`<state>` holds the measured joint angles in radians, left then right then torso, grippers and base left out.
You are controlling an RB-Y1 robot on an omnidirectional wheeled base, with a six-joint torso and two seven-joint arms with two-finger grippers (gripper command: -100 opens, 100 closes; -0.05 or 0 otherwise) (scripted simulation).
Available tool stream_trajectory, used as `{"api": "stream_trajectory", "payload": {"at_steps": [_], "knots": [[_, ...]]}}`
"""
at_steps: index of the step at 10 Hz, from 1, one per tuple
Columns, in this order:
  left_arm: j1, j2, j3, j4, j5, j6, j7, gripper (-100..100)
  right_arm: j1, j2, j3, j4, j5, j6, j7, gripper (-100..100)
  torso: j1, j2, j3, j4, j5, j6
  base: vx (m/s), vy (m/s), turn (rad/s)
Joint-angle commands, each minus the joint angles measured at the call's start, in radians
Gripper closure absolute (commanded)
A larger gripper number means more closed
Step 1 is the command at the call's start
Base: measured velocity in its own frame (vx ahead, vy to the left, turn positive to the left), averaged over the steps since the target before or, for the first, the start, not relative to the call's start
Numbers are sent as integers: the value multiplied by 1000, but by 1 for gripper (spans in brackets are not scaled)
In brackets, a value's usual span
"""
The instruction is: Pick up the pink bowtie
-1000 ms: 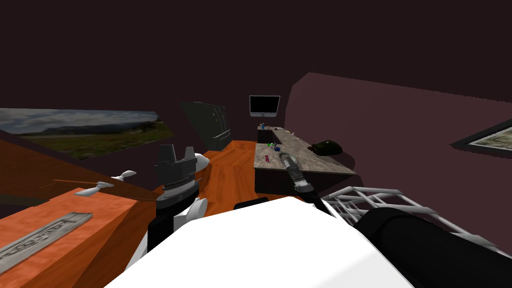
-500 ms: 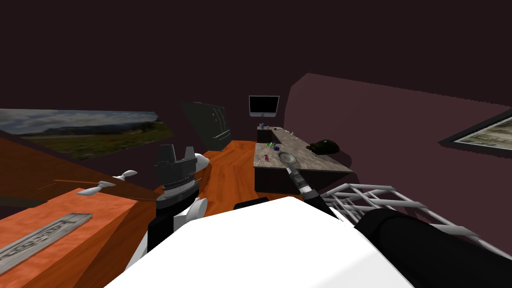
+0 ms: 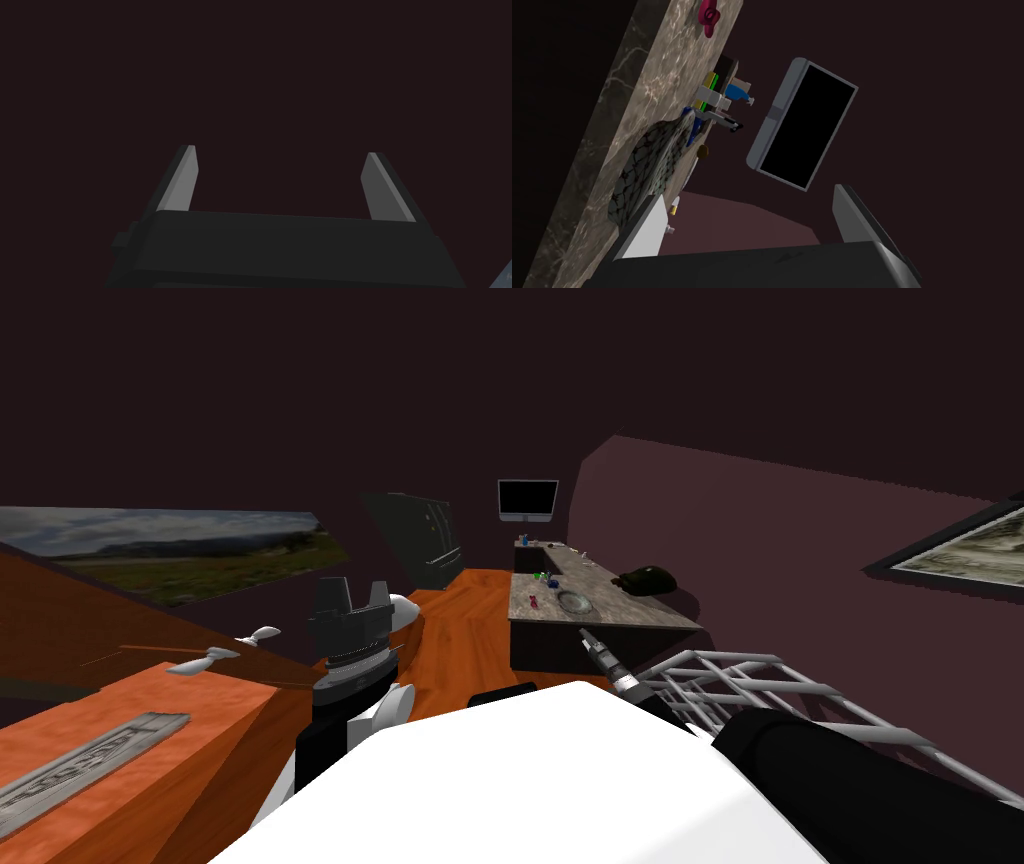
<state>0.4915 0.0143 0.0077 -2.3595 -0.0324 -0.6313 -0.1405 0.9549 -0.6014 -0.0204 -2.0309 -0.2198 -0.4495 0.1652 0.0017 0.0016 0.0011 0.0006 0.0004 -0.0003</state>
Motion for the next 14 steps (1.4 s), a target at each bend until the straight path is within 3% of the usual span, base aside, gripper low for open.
{"api": "stream_trajectory", "payload": {"at_steps": [1,2,3,4,5,6,9,11,14], "knots": [[0,0,0,0,0,0,0,0,44,-50,8,47,-39,7,26,-100,0,0,0,0,0,0,-24,37,16],[0,0,0,0,0,0,0,0,44,-75,8,47,-39,7,26,-100,0,0,0,0,0,0,-24,32,-2],[0,0,0,0,0,0,0,0,82,-112,13,84,-76,17,46,-100,1,0,0,0,0,0,-30,40,21],[0,0,0,0,0,0,0,0,82,-136,13,84,-76,17,46,-100,1,0,0,0,0,0,-24,41,5],[0,0,0,0,0,0,0,0,119,-169,21,114,-112,27,66,-100,1,0,0,0,0,0,-19,61,29],[0,0,0,0,0,0,0,0,119,-197,21,121,-112,27,66,-100,2,0,0,0,0,0,-15,57,7],[0,0,0,0,0,0,0,0,189,-289,40,194,-185,45,103,-100,2,-1,-1,0,1,0,-8,67,37],[0,0,0,0,0,0,0,0,189,-322,40,194,-185,45,103,-100,3,-2,-1,0,1,0,-5,47,1],[0,0,0,0,0,0,0,0,250,-423,66,265,-256,61,134,-100,2,-2,-1,0,0,0,-6,60,54]]}}
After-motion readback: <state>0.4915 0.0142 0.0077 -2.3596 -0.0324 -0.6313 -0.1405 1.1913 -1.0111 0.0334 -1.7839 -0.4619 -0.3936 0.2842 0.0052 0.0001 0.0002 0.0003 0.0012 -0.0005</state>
